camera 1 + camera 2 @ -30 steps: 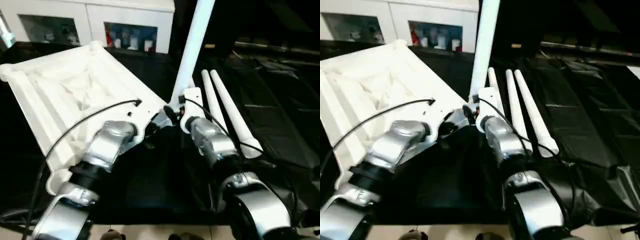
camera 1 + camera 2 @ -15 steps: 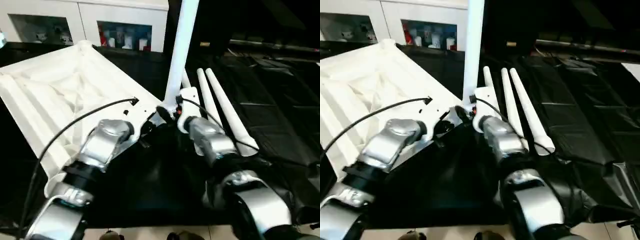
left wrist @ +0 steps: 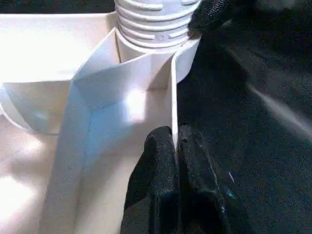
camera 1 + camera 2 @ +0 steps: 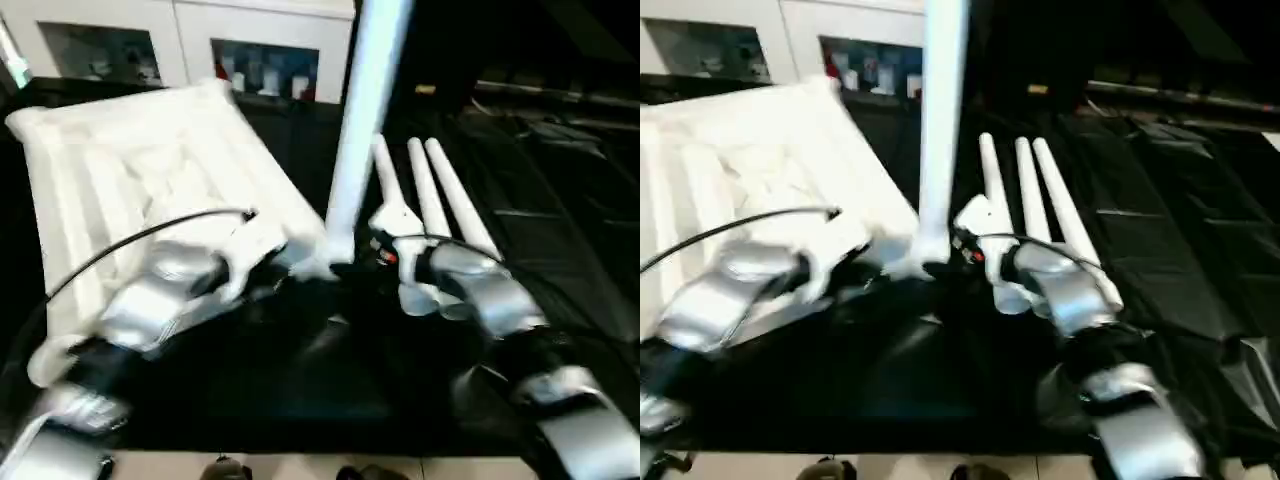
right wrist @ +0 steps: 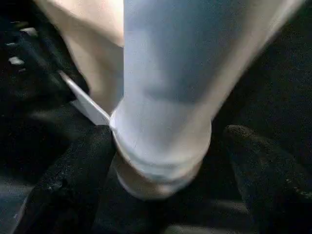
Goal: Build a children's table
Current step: Rotate leg to tighten
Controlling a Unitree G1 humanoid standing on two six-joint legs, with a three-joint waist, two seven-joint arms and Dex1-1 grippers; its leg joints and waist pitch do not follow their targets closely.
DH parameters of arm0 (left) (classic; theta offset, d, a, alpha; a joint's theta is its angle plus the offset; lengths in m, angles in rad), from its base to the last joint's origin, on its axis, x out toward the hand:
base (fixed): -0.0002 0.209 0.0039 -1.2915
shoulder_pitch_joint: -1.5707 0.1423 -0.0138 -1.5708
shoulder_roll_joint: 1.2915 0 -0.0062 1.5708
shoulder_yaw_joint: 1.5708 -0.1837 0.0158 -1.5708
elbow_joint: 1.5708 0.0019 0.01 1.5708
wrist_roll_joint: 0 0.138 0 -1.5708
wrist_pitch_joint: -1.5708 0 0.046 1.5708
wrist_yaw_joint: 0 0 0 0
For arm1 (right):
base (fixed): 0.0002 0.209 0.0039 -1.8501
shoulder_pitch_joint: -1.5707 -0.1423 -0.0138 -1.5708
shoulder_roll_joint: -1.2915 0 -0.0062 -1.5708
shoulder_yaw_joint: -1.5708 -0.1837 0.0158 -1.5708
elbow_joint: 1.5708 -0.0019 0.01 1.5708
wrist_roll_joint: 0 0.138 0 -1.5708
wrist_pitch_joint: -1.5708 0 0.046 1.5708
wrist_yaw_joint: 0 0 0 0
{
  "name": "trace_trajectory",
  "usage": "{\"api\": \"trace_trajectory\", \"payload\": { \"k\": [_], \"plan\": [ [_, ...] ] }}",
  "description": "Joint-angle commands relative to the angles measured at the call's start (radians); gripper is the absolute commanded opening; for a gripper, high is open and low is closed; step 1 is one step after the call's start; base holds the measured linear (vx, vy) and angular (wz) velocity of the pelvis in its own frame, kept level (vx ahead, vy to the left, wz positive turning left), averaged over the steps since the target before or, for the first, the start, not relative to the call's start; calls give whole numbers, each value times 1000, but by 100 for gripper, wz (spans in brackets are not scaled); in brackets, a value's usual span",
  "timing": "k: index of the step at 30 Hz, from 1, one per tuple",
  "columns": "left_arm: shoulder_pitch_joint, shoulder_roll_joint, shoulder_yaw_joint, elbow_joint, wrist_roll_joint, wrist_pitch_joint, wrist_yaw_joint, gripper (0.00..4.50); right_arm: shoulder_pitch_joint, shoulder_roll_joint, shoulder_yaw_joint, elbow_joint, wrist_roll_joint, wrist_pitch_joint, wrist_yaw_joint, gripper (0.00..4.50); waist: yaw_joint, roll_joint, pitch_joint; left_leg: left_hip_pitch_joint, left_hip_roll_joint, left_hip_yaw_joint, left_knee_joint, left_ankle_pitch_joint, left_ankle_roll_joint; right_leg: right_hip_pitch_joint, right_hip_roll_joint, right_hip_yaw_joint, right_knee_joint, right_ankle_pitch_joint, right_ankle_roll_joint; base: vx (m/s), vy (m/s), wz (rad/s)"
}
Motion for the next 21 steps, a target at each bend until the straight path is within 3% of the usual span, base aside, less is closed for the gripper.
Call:
{"api": "trace_trajectory", "payload": {
  "k": [1, 12, 21],
  "plan": [
    [6, 12, -32, -49, -26, -25, -76, 0, -1, -32, -9, -40, 26, 9, 44, 383, 0, 17, -72, 23, 45, -6, -61, -112, 55, 52, -83, 56, -54, -39, -250, 0, 0, 0],
    [9, 32, -32, -57, -30, -27, -97, 0, 10, -41, 11, -60, 31, 15, 104, 383, 4, 11, -73, 16, 42, -7, -58, -84, 51, 57, -84, 53, -50, -29, -244, 0, 0, 0],
    [8, 31, -35, -55, -29, -30, -100, 0, 22, -29, 24, -46, 28, 13, 117, 299, 4, 11, -73, 17, 42, -7, -57, -83, 53, 58, -84, 52, -49, -29, -246, 0, 0, 0]
  ]
}}
